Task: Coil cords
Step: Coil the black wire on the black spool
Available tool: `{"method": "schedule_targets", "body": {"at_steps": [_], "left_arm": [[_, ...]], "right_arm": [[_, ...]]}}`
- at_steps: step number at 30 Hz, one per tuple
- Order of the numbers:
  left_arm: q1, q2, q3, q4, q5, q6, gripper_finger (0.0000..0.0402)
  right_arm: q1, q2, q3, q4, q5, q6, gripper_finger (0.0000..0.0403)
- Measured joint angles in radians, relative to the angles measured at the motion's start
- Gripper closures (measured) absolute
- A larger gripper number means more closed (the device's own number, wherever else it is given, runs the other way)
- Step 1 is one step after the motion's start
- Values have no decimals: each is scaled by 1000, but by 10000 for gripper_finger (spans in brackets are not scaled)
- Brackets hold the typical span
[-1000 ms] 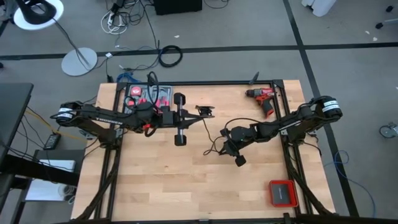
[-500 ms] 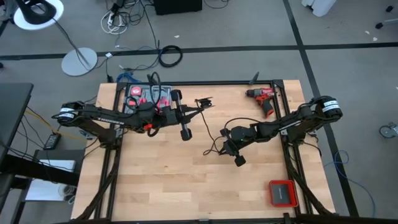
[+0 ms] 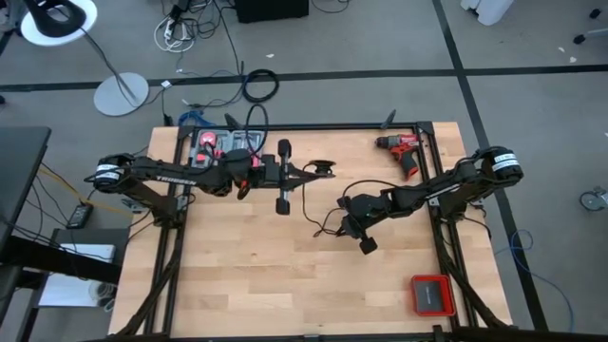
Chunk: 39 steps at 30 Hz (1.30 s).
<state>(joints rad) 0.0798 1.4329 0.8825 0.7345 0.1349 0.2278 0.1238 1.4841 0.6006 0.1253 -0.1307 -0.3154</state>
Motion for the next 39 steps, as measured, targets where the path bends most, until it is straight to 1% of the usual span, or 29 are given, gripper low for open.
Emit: {"method": "schedule_targets", "body": {"at_steps": [9, 12, 15, 19, 23, 26, 28, 32, 35, 39], "left_arm": [[-1, -36, 0, -31, 7, 1, 401], [-2, -77, 0, -124, 3, -14, 401], [-5, -123, 0, -245, -22, -36, 401], [-16, -167, 0, -403, -66, -80, 401], [-22, -192, 0, -545, -88, -128, 401], [-28, -203, 1, -608, -112, -145, 401], [-28, -226, 0, -686, -129, -151, 401], [-28, -270, 0, -776, -168, -158, 401], [-28, -306, 0, -826, -168, -186, 401], [-28, -334, 1, -923, -168, -237, 401]], "right_arm": [[0, -4, 0, -115, 47, 50, 398], [0, -21, 0, -158, 60, 68, 398], [0, -53, 0, -183, 65, 80, 398], [8, -101, 0, -213, 113, 76, 398], [8, -161, 0, -257, 157, 65, 398], [8, -212, 0, -298, 191, 63, 398], [8, -242, 0, -324, 210, 63, 398], [8, -301, 0, -371, 248, 62, 398], [8, -336, 0, -407, 280, 60, 398], [8, -376, 0, -405, 299, 43, 398]]}}
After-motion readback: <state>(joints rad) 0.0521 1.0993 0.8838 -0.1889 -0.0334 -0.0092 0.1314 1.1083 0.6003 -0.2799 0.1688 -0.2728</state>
